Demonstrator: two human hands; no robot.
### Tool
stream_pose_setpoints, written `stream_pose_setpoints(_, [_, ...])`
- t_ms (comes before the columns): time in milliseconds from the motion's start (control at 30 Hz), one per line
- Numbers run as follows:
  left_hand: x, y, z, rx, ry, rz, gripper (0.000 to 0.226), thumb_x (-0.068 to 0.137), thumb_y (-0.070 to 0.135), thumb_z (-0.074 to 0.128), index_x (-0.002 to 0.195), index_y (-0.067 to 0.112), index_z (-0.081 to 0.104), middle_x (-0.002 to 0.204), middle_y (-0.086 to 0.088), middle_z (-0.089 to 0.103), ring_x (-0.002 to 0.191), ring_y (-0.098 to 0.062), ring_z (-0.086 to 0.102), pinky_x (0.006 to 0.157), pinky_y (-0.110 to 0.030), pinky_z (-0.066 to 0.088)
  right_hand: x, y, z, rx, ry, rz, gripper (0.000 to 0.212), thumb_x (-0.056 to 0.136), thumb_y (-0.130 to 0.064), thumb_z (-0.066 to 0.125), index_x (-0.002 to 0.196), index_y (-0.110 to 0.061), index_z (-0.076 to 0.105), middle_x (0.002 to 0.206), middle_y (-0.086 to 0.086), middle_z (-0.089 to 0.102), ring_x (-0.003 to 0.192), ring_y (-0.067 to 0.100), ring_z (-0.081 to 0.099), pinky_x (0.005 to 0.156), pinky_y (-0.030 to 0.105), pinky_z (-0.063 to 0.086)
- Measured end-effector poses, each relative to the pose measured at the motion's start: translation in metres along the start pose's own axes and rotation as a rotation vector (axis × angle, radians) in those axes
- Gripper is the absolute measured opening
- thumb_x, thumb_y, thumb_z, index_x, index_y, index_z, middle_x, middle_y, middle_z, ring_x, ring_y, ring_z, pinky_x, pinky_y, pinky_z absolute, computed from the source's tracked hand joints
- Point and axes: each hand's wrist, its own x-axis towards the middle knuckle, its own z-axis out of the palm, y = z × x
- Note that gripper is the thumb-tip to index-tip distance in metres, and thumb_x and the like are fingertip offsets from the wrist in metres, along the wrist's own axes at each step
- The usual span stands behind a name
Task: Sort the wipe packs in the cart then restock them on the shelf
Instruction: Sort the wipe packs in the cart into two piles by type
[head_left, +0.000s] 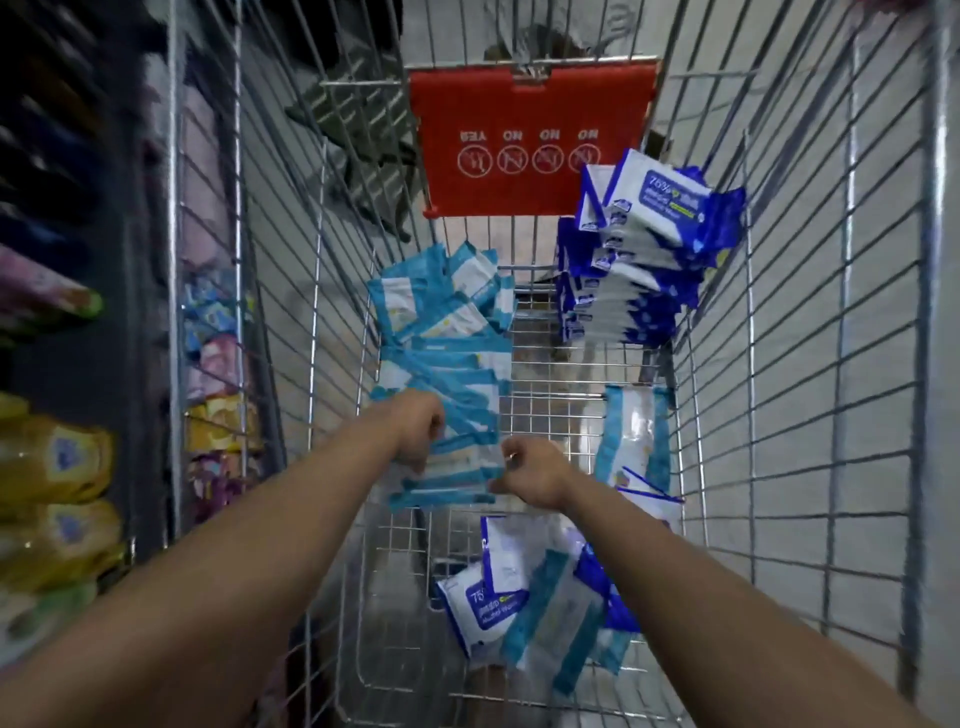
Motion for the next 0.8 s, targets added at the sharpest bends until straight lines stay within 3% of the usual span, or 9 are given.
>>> stream_pose_setpoints(67, [0.0, -0.014, 0.022, -0.009, 0.13, -0.023, 0.017, 0.076, 0.005, 0.063, 0.081, 0.017, 0.052, 0.1, -0.009, 0.058, 0.096, -0.026, 0.057, 0.075, -0.03, 0.043, 0.01, 0.008, 0.019, -0.206, -0.006, -0.02, 0.04, 0.082, -0.016, 0.069, 0.119, -0.008, 0.057, 0.117, 0.01, 0.063, 0.106, 0.026, 0.06, 0.081, 0.022, 0.044])
stream_pose_setpoints(133, [-0.003, -0.021, 0.038, 0.038, 0.303, -0.006, 0.022, 0.078, 0.005, 0.057, 0.096, 0.015, 0.05, 0.109, -0.009, 0.054, 0.104, -0.027, 0.053, 0.078, -0.034, 0.042, 0.015, 0.012, 0.028, -0.354, 0.029, -0.044, 0.046, 0.082, -0.021, 0.068, 0.124, -0.012, 0.052, 0.125, 0.01, 0.06, 0.113, 0.029, 0.057, 0.092, 0.03, 0.047])
stream_pose_setpoints(200, [-0.005, -0.022, 0.049, 0.056, 0.372, 0.081, 0.021, 0.077, 0.007, 0.057, 0.092, 0.017, 0.047, 0.105, -0.005, 0.053, 0.103, -0.025, 0.052, 0.075, -0.033, 0.04, 0.015, 0.015, 0.028, -0.465, 0.04, -0.047, 0.051, 0.08, -0.024, 0.07, 0.126, -0.015, 0.05, 0.126, 0.009, 0.058, 0.114, 0.028, 0.056, 0.094, 0.035, 0.047])
stream_pose_setpoints(300, [-0.011, -0.013, 0.063, -0.003, 0.257, 0.23, 0.009, 0.079, 0.01, 0.052, 0.082, 0.019, 0.05, 0.096, -0.002, 0.055, 0.095, -0.024, 0.054, 0.074, -0.033, 0.044, 0.007, 0.024, 0.016, -0.754, -0.026, 0.017, 0.06, 0.075, -0.033, 0.074, 0.127, -0.017, 0.049, 0.129, 0.005, 0.053, 0.118, 0.026, 0.052, 0.094, 0.035, 0.046])
stream_pose_setpoints(400, [-0.017, 0.01, 0.085, 0.04, 0.059, 0.237, 0.01, 0.079, 0.019, 0.057, 0.083, 0.022, 0.048, 0.099, -0.003, 0.058, 0.091, -0.023, 0.054, 0.074, -0.03, 0.042, -0.007, 0.036, 0.006, -0.922, -0.124, 0.054, 0.06, 0.074, -0.039, 0.075, 0.123, -0.013, 0.054, 0.128, 0.006, 0.048, 0.115, 0.027, 0.053, 0.093, 0.035, 0.046])
stream_pose_setpoints(500, [-0.021, 0.033, 0.114, -0.046, -0.111, 0.203, 0.022, 0.08, 0.028, 0.068, 0.093, 0.016, 0.056, 0.105, -0.008, 0.061, 0.097, -0.027, 0.057, 0.075, -0.03, 0.044, -0.017, 0.046, 0.003, -0.953, -0.098, 0.021, 0.048, 0.079, -0.035, 0.07, 0.12, -0.013, 0.057, 0.125, 0.008, 0.048, 0.113, 0.028, 0.053, 0.092, 0.036, 0.046])
stream_pose_setpoints(633, [-0.029, 0.043, 0.142, -0.184, -0.067, 0.11, 0.041, 0.078, 0.033, 0.073, 0.109, 0.013, 0.057, 0.111, -0.004, 0.06, 0.103, -0.023, 0.056, 0.075, -0.028, 0.041, -0.021, 0.053, 0.007, -0.933, -0.08, 0.042, 0.043, 0.082, -0.028, 0.063, 0.12, -0.015, 0.049, 0.125, 0.007, 0.053, 0.116, 0.027, 0.052, 0.094, 0.036, 0.044])
stream_pose_setpoints(733, [-0.028, 0.038, 0.149, -0.322, -0.071, 0.068, 0.035, 0.074, 0.024, 0.077, 0.102, 0.014, 0.059, 0.103, -0.003, 0.061, 0.097, -0.022, 0.059, 0.075, -0.031, 0.046, -0.021, 0.057, 0.004, -0.781, -0.049, 0.076, 0.037, 0.081, -0.023, 0.065, 0.115, -0.015, 0.053, 0.122, 0.006, 0.057, 0.114, 0.025, 0.054, 0.089, 0.031, 0.043])
stream_pose_setpoints(800, [-0.027, 0.031, 0.149, -0.402, -0.087, 0.051, 0.027, 0.071, 0.025, 0.079, 0.082, 0.021, 0.055, 0.089, 0.001, 0.058, 0.087, -0.023, 0.062, 0.073, -0.035, 0.051, -0.02, 0.061, 0.0, -0.595, 0.034, 0.099, 0.034, 0.079, -0.019, 0.068, 0.112, -0.015, 0.058, 0.116, 0.007, 0.06, 0.107, 0.025, 0.056, 0.083, 0.028, 0.044])
